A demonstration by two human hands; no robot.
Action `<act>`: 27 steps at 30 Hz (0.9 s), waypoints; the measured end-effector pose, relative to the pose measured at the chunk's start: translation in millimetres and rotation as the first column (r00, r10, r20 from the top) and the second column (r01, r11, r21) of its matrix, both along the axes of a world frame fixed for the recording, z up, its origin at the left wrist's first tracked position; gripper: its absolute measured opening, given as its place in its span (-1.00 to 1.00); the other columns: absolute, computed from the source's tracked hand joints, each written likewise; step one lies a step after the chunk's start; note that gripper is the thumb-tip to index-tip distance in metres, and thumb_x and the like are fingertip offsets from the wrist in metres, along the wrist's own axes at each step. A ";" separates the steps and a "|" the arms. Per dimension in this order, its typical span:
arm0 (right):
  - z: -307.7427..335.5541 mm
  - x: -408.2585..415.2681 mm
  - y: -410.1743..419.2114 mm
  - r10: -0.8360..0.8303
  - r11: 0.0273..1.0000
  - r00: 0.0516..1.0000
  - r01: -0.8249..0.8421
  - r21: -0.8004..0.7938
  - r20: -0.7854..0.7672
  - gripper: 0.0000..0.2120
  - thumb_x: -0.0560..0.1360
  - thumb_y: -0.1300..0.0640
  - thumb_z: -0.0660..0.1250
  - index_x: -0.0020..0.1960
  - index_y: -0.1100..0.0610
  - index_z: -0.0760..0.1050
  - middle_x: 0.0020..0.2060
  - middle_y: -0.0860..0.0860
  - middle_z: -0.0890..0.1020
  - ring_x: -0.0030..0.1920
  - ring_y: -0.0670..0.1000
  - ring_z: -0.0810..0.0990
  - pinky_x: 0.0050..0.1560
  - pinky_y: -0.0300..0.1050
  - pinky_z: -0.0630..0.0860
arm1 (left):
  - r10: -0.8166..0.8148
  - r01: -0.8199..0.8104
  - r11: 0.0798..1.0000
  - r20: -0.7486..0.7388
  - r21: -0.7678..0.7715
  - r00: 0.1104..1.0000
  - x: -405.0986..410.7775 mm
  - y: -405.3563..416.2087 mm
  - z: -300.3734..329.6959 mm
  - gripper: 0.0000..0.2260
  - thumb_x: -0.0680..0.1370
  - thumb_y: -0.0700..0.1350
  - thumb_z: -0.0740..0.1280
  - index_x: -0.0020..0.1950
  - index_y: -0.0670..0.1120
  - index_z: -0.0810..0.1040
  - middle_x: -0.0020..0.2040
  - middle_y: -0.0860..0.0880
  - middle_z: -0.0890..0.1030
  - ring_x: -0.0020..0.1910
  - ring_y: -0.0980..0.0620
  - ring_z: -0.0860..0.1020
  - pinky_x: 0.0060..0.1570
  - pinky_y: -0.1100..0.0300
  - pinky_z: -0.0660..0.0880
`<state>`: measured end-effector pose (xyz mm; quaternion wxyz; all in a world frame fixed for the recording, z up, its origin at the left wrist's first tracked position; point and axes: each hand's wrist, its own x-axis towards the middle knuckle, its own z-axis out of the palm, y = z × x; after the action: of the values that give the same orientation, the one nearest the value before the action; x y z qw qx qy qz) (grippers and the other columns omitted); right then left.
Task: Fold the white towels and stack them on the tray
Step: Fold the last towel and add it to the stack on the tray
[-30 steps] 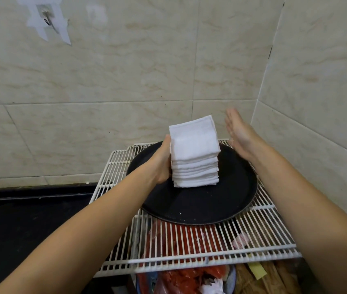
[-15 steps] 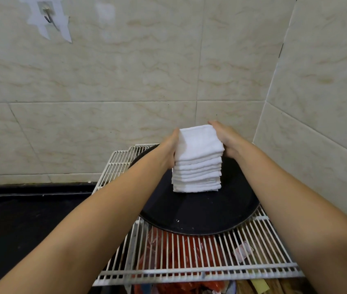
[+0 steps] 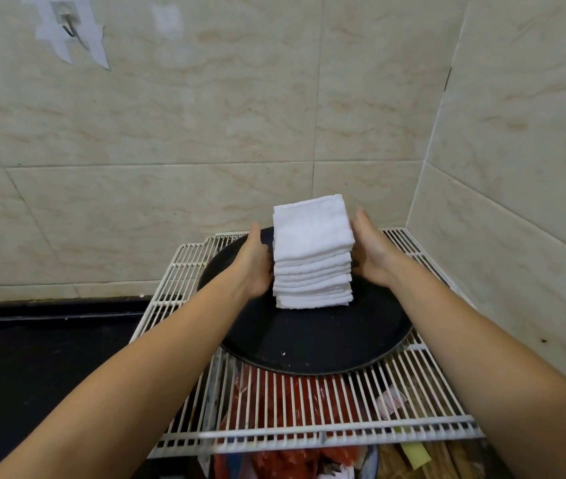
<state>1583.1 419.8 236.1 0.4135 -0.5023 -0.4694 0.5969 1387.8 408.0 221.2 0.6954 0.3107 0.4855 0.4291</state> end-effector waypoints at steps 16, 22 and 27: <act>-10.2 -26.5 -52.5 -0.385 0.920 0.907 0.361 -0.156 -0.171 -0.43 0.61 -0.22 -0.09 0.44 0.08 0.32 0.31 0.12 0.51 0.20 0.10 0.54 -0.03 -0.02 0.51 | -0.187 0.197 0.973 -0.082 0.124 0.979 -19.1 22.3 -5.2 -0.32 0.58 0.30 -0.19 0.29 -0.16 0.45 0.21 -0.07 0.51 0.22 -0.03 0.46 0.22 0.11 0.34; -29.0 -72.9 -93.7 -0.716 0.698 0.681 0.701 -0.147 -0.152 -0.45 0.63 -0.17 -0.03 0.47 0.14 0.26 0.39 0.09 0.40 0.36 0.11 0.39 0.21 -0.09 0.33 | -0.555 0.574 0.808 -0.157 0.132 0.817 -26.3 81.4 -5.9 -0.43 0.60 0.27 -0.12 0.12 -0.02 0.57 -0.01 0.01 0.65 -0.02 0.09 0.59 0.02 0.19 0.49; -46.6 -109.8 -87.2 -0.840 0.541 0.527 0.833 -0.115 -0.132 -0.46 0.58 -0.24 -0.04 0.53 -0.13 0.07 0.48 -0.04 0.26 0.43 0.08 0.30 0.44 0.11 0.22 | -0.718 0.734 0.674 -0.162 0.081 0.677 -17.8 107.3 -3.5 -0.51 0.63 0.18 0.01 -0.22 0.02 0.64 -0.25 0.05 0.64 -0.27 0.12 0.59 -0.22 0.25 0.49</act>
<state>1473.4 332.6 189.5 0.6778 -0.6201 -0.1228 0.3754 1370.0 515.3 217.7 0.7554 0.5504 0.3304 0.1312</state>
